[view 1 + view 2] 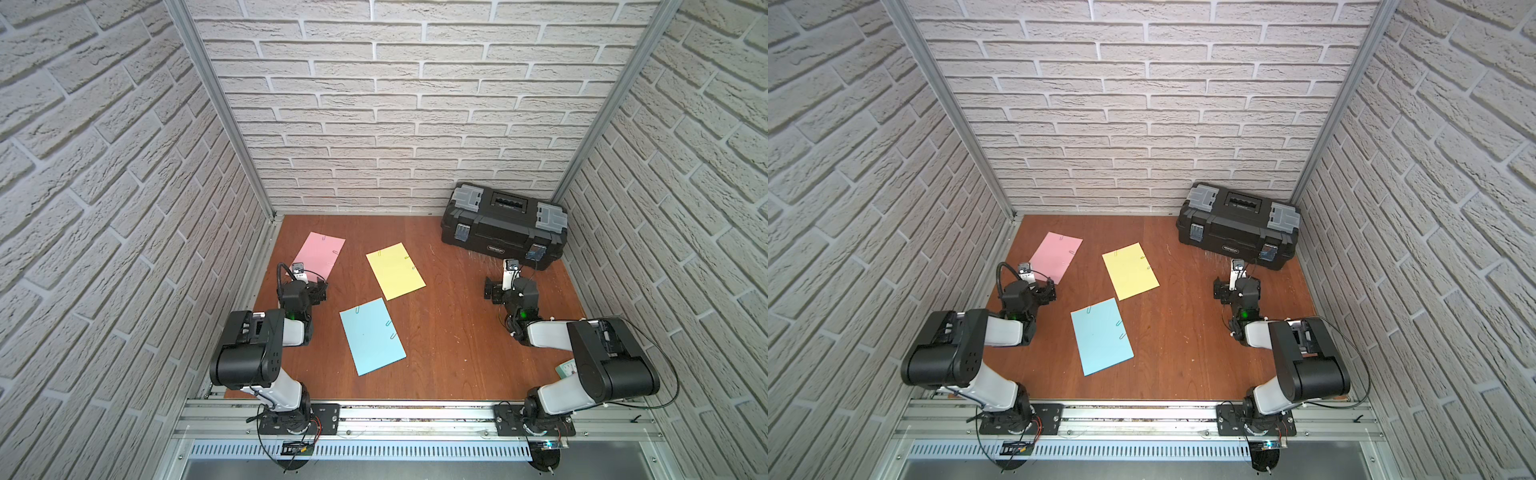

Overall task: Unclip the paperclips from the documents
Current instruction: Move the document to the center of the board.

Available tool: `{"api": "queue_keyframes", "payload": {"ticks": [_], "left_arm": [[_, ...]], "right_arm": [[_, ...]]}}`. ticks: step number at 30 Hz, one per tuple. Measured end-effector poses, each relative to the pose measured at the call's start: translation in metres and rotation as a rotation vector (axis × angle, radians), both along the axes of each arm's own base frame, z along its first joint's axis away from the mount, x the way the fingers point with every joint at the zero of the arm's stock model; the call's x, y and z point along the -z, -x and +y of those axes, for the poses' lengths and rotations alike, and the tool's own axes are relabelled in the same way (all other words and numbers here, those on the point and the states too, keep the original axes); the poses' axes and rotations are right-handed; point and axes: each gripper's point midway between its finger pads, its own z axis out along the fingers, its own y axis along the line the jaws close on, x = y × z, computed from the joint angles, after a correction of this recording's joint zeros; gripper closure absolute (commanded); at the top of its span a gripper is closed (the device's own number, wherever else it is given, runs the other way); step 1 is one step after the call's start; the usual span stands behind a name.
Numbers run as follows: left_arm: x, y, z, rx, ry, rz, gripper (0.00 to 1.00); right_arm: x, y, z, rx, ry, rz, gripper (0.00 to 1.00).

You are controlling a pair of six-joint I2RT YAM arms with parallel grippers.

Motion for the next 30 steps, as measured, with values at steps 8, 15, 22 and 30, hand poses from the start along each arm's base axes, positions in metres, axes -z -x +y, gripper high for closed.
{"api": "queue_keyframes", "payload": {"ticks": [8,15,22,30], "left_arm": [[0.003,0.000,0.000,0.012,0.015,0.015,0.02],[-0.045,-0.022,-0.003,0.025,0.008,0.030,0.02],[-0.099,-0.040,-0.038,0.082,0.024,0.032,0.02],[-0.055,-0.037,-0.097,0.151,0.146,0.213,0.02]], "right_arm": [[0.000,0.000,0.001,-0.007,0.000,0.002,0.01],[-0.035,-0.016,0.014,-0.032,0.000,0.065,0.00],[-0.087,-0.032,0.104,-0.239,-0.024,0.130,0.01],[-0.049,-0.039,0.256,-0.568,-0.065,0.418,0.13]]}}
